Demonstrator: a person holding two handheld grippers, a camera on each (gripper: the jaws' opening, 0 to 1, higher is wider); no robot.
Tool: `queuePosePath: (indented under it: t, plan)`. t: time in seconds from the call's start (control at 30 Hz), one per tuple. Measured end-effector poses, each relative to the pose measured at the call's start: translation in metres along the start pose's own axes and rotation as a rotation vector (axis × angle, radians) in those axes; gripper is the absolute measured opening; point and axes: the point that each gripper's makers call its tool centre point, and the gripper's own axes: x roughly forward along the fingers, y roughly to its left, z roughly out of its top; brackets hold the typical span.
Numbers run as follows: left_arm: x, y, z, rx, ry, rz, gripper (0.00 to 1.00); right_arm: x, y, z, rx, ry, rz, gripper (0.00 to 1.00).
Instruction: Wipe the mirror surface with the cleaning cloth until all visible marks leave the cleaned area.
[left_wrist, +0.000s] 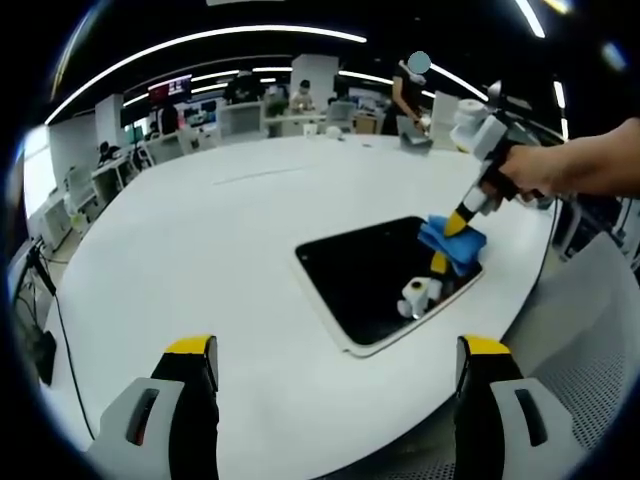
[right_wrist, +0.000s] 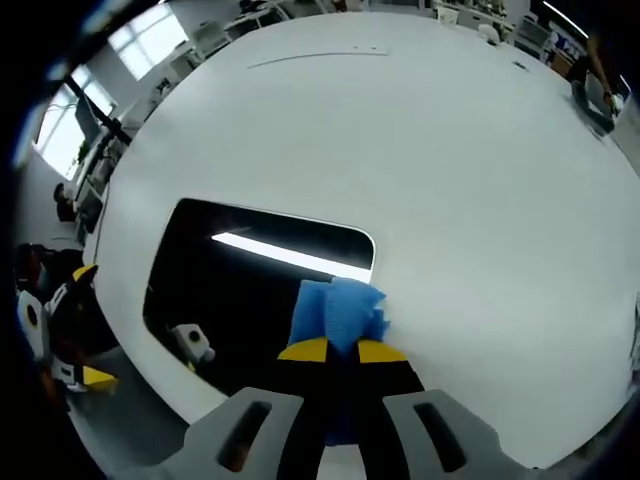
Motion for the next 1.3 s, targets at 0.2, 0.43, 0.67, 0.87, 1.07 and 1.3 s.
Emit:
queuePosePath:
  t: [0.2, 0.43, 0.67, 0.87, 1.07, 1.3]
  plan:
    - [0.000, 0.000, 0.000, -0.001, -0.001, 0.001, 0.99, 0.001, -0.001, -0.003, 0.006, 0.004, 0.005, 0.02]
    - [0.000, 0.000, 0.000, 0.002, -0.004, 0.001, 0.99, 0.001, 0.001, -0.007, 0.017, 0.006, 0.010, 0.02]
    - [0.000, 0.000, 0.001, 0.006, -0.003, 0.000, 0.99, -0.002, 0.003, -0.016, 0.020, 0.009, 0.016, 0.02]
    - [-0.001, -0.001, 0.001, 0.008, -0.002, -0.002, 0.99, -0.003, 0.005, -0.022, 0.021, 0.010, 0.017, 0.02]
    - [-0.001, -0.001, 0.001, 0.010, -0.002, -0.004, 0.99, -0.006, 0.008, -0.028, 0.021, 0.012, 0.020, 0.02]
    - [-0.001, -0.001, 0.001, 0.012, -0.003, -0.002, 0.99, -0.009, 0.010, -0.032, 0.020, 0.014, 0.019, 0.02]
